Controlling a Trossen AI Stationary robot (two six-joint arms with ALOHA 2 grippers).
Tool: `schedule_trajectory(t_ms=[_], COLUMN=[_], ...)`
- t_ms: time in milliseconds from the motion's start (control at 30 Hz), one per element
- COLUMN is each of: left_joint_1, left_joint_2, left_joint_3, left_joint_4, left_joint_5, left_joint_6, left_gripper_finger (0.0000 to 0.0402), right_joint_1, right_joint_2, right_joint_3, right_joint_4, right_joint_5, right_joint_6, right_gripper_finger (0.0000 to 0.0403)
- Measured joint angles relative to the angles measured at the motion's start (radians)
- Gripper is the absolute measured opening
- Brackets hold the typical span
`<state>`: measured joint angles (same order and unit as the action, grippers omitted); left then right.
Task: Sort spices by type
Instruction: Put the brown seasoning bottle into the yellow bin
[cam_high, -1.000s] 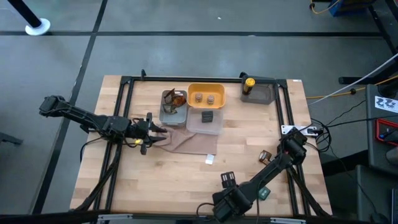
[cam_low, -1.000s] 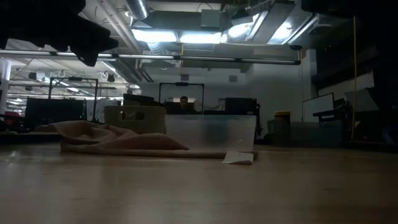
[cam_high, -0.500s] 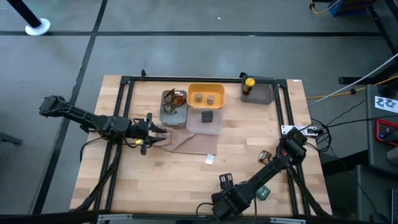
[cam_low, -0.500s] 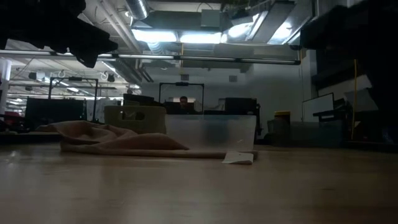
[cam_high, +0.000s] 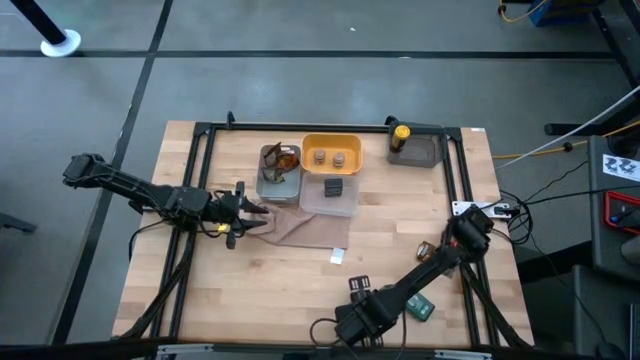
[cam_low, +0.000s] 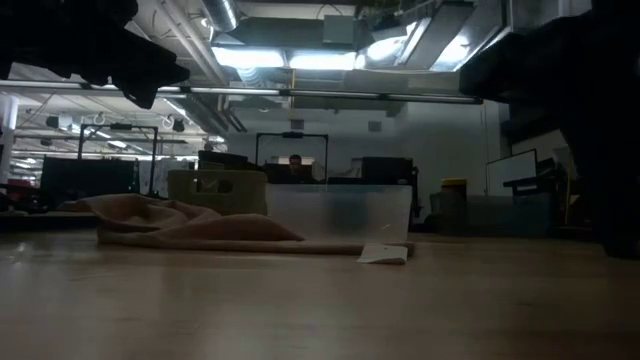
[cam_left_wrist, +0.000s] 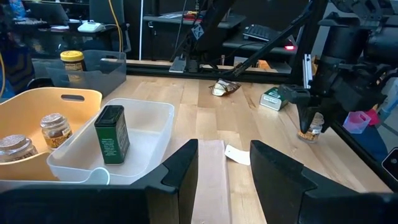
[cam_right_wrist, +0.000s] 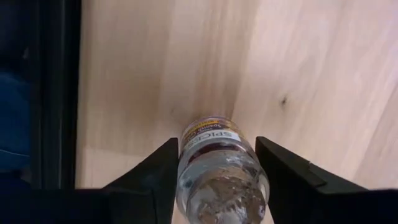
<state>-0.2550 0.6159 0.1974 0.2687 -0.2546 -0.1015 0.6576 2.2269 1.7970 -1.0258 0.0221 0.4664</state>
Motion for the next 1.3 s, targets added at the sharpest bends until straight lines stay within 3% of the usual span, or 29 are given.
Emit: schedule_trajectory(t_ms=[233,500,900,1300], left_joint_1=[0.0,0.0,0.001,0.001], left_joint_2=[0.0,-0.001,-0.002,-0.013], left_joint_3=[0.0,0.0,0.0,0.0], left_joint_4=[0.0,-0.001,0.013,0.012], left_joint_5=[0.0,0.0,-0.001,-0.004], left_joint_6=[0.0,0.0,0.035,0.062], left_gripper_finger=[0.013,0.013,0.013,0.013], right_joint_1=[-0.054,-0.12,-0.273,-0.512], right_joint_2=[-0.001,-0.018,-0.029,-0.031], right_joint_3=[0.0,0.026,0.212,0.357], right_joint_4=[0.0,-0.06,-0.3,-0.47], right_joint_5=[-0.025,-0.05,0.072,0.191], right_joint_6=[-0.008,-0.138,-0.422,-0.665], right_gripper_finger=[0.0183,0.0183,0.0183,0.0183])
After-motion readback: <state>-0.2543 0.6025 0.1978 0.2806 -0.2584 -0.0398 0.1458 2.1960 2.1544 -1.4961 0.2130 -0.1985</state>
